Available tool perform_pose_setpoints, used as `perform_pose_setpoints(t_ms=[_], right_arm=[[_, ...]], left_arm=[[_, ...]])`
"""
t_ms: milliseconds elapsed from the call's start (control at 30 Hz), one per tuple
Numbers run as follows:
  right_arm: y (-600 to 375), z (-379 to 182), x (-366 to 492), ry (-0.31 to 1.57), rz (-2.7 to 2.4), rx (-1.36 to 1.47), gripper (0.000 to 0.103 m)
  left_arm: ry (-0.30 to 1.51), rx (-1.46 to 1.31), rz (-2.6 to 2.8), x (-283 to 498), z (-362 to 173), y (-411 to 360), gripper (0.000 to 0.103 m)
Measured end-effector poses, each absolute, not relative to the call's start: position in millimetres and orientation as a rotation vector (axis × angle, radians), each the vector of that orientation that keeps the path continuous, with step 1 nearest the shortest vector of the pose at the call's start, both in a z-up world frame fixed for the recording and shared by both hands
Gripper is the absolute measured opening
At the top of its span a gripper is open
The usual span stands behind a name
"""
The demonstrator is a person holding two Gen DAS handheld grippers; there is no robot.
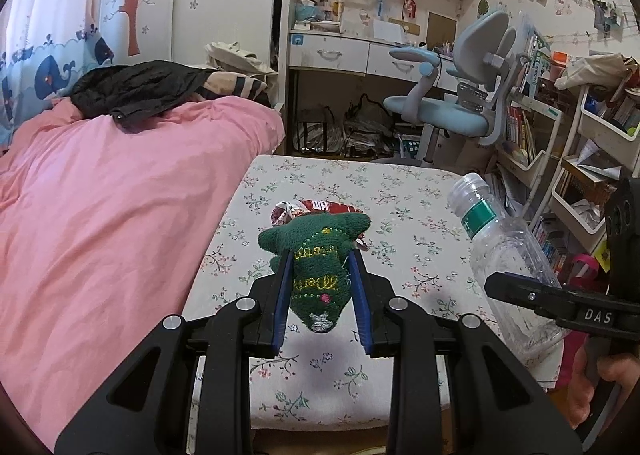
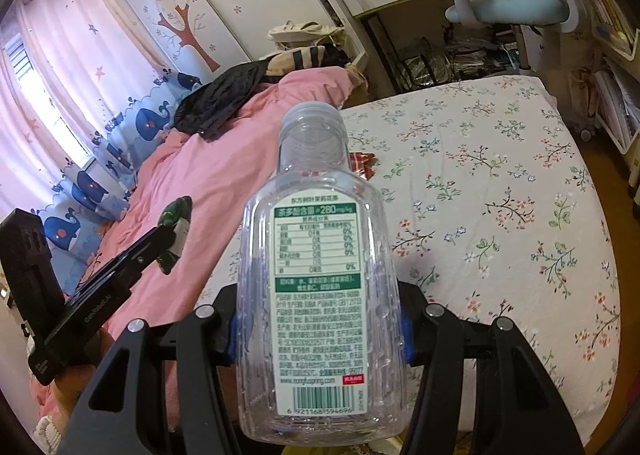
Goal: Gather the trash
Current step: 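Carry the green plush with the left tool while the right carries the bottle toward the bin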
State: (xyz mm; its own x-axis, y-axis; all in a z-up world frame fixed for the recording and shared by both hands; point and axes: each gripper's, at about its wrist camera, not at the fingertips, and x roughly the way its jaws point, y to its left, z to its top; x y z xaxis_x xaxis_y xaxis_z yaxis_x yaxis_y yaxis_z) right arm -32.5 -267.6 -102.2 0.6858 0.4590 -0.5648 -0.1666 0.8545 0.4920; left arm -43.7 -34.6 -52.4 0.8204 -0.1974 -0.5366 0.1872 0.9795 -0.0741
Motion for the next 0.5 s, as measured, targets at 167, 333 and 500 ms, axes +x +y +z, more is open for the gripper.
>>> perform_pose_setpoints(t_ms=[167, 333, 500], right_arm=[[-266, -100, -47, 0.712, 0.378, 0.446, 0.055], [-263, -103, -60, 0.715, 0.383, 0.452, 0.055], [-263, -105, -72, 0.711, 0.382, 0.466, 0.055]], left_arm=[[0.562, -0.018, -0.210, -58, -50, -34, 0.027], [0.560, -0.012, -0.217, -73, -50, -35, 0.027], [0.556, -0.011, -0.218, -87, -52, -35, 0.027]])
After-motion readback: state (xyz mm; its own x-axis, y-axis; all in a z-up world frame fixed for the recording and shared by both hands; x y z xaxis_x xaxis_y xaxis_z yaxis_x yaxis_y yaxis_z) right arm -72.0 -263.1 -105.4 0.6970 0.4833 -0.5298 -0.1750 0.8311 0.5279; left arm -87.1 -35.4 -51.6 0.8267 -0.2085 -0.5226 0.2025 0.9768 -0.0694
